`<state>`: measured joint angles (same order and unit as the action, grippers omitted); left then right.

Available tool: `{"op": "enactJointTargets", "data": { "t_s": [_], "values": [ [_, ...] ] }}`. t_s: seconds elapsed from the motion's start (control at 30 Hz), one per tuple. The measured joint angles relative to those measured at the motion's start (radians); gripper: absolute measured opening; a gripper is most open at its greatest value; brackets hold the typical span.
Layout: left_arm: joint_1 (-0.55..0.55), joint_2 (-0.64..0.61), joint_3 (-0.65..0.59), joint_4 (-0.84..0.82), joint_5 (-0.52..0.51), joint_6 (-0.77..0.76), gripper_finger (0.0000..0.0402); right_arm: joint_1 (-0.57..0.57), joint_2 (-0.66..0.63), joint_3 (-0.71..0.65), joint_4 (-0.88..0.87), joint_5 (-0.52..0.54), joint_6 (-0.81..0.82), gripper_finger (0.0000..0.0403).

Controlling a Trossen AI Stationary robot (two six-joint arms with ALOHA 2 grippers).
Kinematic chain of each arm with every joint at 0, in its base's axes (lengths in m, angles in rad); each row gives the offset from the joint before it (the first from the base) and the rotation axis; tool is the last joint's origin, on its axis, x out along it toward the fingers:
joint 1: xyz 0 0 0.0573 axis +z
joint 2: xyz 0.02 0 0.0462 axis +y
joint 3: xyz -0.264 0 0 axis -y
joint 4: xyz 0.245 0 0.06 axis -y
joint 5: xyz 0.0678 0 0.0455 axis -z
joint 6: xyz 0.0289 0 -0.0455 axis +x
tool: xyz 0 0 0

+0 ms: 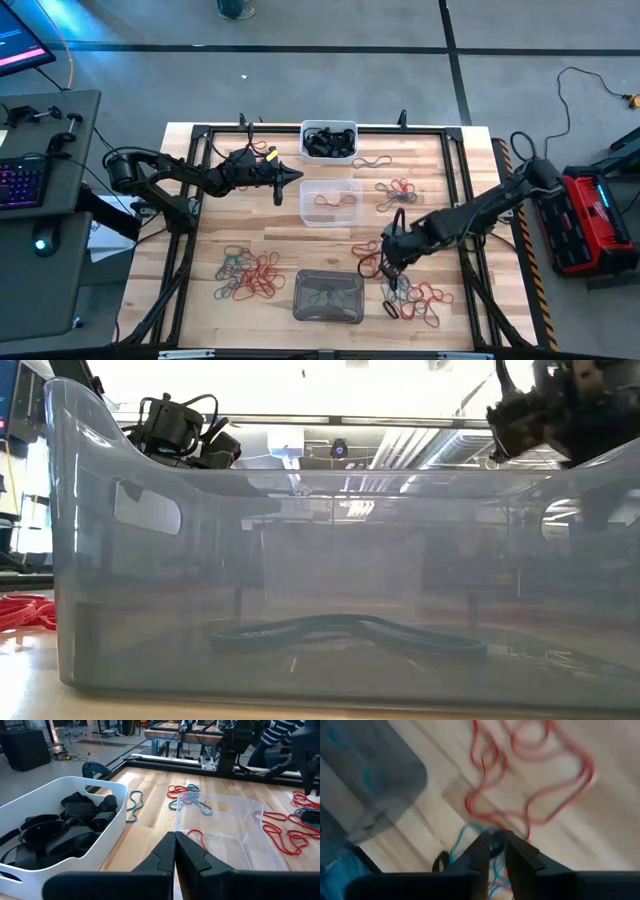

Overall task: Sort rubber bands into baskets
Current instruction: Put the black rubber band into the white bin

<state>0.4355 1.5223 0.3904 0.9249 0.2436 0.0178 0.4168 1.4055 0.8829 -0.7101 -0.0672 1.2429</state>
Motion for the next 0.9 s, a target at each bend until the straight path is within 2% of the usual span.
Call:
{"op": "enactJointTargets", "data": {
  "t_s": [0.23, 0.43, 0.7, 0.9],
  "values": [
    [0.000, 0.000, 0.005, 0.002, 0.000, 0.005, 0.0000, 0.024, 0.090, 0.000, 0.000, -0.066, 0.090, 0.0134],
    [0.000, 0.000, 0.005, 0.000, 0.000, -0.001, 0.0000, 0.024, 0.149, 0.000, 0.005, -0.110, 0.088, 0.0149],
    [0.000, 0.000, 0.005, -0.001, 0.000, -0.007, 0.0000, 0.024, 0.192, 0.000, 0.042, -0.117, 0.022, 0.0108],
    [0.000, 0.000, 0.005, -0.002, 0.000, -0.007, 0.0000, 0.022, 0.193, 0.000, 0.036, -0.108, -0.083, 0.0022]
  ]
}}
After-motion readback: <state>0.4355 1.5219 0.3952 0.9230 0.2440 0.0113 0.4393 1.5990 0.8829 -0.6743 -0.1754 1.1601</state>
